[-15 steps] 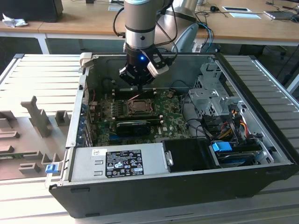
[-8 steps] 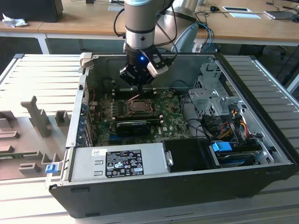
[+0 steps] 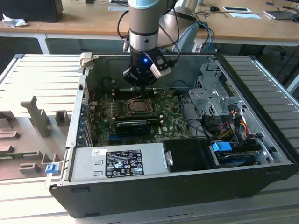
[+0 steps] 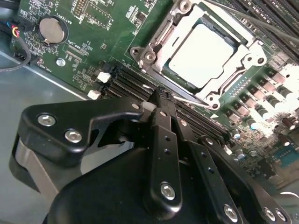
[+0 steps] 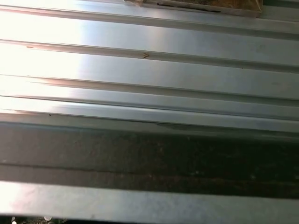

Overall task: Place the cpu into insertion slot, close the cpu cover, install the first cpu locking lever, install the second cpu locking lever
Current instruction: 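Install the first cpu locking lever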

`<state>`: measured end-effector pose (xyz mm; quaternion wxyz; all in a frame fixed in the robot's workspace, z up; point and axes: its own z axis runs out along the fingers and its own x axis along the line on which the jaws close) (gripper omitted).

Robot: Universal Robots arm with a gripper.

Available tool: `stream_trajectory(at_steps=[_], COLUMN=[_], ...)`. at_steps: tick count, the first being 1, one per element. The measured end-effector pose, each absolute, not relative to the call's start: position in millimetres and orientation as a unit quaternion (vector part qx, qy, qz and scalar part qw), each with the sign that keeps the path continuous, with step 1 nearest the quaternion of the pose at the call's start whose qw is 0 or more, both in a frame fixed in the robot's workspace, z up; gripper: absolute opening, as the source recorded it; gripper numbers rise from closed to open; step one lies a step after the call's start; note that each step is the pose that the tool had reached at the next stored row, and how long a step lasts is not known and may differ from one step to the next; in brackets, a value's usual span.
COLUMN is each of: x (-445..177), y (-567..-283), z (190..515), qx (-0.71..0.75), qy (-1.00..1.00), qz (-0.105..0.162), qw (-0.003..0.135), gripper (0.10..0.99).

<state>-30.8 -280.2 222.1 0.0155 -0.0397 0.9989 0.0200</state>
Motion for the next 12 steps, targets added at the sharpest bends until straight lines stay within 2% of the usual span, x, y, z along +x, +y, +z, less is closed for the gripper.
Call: stream_trajectory(at_steps=[12], x=[-26.3], y=[-279.1], z=[211.4], qx=[-0.042], qy=[0.999], qz=[0.020], qw=[0.015], gripper=[0.106])
